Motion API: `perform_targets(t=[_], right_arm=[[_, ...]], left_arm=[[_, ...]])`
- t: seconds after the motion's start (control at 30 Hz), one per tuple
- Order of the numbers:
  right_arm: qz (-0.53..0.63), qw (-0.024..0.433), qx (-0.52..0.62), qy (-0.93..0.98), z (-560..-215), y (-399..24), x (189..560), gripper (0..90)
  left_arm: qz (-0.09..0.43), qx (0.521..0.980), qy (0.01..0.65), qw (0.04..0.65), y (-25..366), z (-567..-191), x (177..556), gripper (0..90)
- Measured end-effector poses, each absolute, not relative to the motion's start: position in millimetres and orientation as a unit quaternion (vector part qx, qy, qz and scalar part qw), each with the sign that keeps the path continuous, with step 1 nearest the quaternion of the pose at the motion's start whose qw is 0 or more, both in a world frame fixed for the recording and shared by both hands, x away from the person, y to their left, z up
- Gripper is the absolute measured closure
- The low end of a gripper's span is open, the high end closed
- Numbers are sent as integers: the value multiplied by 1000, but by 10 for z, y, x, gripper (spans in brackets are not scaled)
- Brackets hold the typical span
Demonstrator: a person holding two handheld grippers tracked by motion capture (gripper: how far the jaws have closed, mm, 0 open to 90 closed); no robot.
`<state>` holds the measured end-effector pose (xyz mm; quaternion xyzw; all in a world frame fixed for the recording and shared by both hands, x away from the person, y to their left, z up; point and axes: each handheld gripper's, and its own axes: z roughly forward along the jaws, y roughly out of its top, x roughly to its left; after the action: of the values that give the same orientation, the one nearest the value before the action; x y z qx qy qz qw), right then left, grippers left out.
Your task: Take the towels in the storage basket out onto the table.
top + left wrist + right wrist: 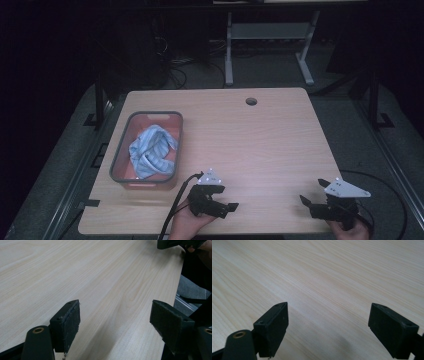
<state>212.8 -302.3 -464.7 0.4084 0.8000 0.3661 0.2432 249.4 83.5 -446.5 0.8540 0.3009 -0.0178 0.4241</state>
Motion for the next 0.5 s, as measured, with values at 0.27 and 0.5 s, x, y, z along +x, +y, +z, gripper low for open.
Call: perform_targets(t=[0.27, 0.5], right_arm=[[363, 247, 399, 805, -4627, -2986, 2147, 158], [364, 244, 407, 801, -4615, -2991, 2147, 155]], left_arm=[[-14, 848, 312, 428, 849, -4353, 2540, 210], [-25, 840, 321, 438, 867, -4169, 2617, 192]])
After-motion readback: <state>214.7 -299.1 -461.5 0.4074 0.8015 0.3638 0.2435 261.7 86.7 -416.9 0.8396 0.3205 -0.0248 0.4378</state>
